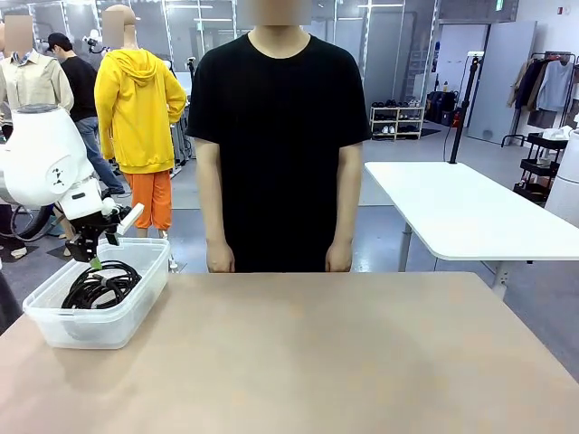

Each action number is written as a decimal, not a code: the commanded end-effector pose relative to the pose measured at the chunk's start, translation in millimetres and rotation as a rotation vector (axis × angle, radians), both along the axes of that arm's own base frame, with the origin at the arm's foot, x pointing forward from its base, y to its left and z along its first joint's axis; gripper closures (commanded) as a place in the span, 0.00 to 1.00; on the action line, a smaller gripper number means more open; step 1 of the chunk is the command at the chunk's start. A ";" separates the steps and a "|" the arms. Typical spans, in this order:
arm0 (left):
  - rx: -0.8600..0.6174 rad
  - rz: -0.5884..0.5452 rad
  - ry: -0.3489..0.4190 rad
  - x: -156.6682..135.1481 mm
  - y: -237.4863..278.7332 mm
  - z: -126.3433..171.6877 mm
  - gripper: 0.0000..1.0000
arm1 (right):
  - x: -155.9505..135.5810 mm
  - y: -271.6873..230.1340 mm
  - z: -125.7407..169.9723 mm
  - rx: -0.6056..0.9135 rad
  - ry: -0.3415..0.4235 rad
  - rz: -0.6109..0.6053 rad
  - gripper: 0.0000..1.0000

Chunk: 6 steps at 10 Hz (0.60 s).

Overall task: Organize and store the cables.
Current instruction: Place the USB Extension Cable into the Organizing box.

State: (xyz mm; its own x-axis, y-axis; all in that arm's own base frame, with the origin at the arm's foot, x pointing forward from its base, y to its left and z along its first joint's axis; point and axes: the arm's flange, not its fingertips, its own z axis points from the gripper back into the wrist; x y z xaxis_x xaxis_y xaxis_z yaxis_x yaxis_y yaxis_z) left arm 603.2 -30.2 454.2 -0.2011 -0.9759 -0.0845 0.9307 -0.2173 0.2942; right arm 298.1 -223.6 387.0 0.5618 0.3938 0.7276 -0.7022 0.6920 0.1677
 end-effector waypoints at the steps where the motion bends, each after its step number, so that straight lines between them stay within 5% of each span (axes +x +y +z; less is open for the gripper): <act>1: -0.028 0.030 0.006 -7.6 3.8 4.5 0.00 | 2.1 -1.5 -0.1 0.007 -0.020 0.006 0.00; 3: -0.060 0.027 -0.026 -20.3 -2.1 8.1 0.00 | 2.1 -1.5 -0.1 0.007 -0.020 0.006 0.00; 6: -0.012 0.021 -0.011 -2.9 1.0 7.1 0.00 | 2.1 -1.5 -0.1 0.007 -0.020 0.006 0.00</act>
